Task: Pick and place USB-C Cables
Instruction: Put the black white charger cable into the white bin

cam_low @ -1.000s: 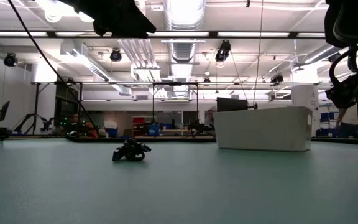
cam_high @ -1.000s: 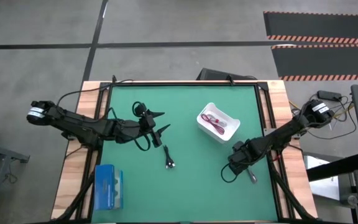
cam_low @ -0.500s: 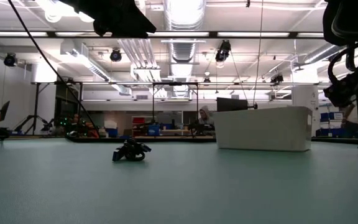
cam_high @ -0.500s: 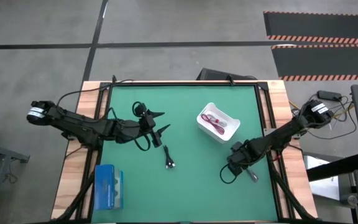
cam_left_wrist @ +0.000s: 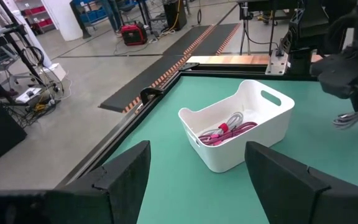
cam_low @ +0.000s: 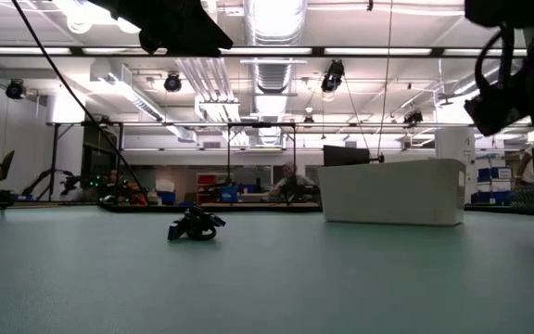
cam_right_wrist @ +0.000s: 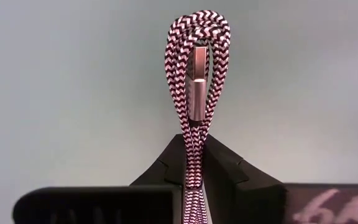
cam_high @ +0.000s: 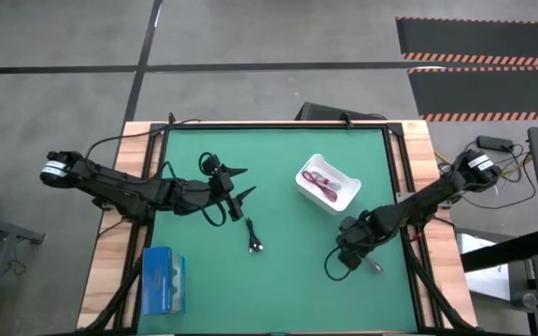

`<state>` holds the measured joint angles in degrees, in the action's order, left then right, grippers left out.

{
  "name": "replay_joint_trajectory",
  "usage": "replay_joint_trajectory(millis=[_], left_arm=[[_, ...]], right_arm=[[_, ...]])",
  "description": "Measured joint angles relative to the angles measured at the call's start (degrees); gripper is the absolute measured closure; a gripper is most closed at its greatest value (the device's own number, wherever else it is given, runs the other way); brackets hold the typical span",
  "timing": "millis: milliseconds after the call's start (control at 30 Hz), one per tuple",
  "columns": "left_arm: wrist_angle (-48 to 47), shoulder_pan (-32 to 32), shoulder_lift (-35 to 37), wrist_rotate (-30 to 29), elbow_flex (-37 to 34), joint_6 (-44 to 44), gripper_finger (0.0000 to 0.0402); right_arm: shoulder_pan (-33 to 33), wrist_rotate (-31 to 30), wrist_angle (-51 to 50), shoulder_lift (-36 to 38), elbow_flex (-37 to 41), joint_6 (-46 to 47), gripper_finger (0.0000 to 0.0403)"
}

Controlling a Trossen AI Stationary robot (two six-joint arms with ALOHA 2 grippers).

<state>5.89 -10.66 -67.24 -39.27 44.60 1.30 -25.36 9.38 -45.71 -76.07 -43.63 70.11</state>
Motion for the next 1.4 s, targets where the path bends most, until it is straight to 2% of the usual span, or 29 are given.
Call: replay_joint_trajectory(millis=[533, 700, 1133, 1400], left_arm=[[0.0, 0.0, 0.0, 0.0, 0.0, 0.0, 0.0155], [0.0, 0.0, 0.0, 0.0, 0.0, 0.0, 0.0155], [0.0, 0.0, 0.0, 0.0, 0.0, -0.1, 0.0155], [0.0, 0.0, 0.0, 0.0, 0.0, -0.1, 0.0155]], right_arm=[[0.2, -0.4, 0.0, 0.1, -11.4, -1.8, 0.0383], [1.5, -0.6, -3.6, -2.3, -15.5, -1.1, 0.0383], [7.3, -0.5, -15.8, -11.6, -30.3, -11.9, 0.0383], [12.5, -1.3, -21.1, -13.0, -34.6, -18.8, 0.0383]])
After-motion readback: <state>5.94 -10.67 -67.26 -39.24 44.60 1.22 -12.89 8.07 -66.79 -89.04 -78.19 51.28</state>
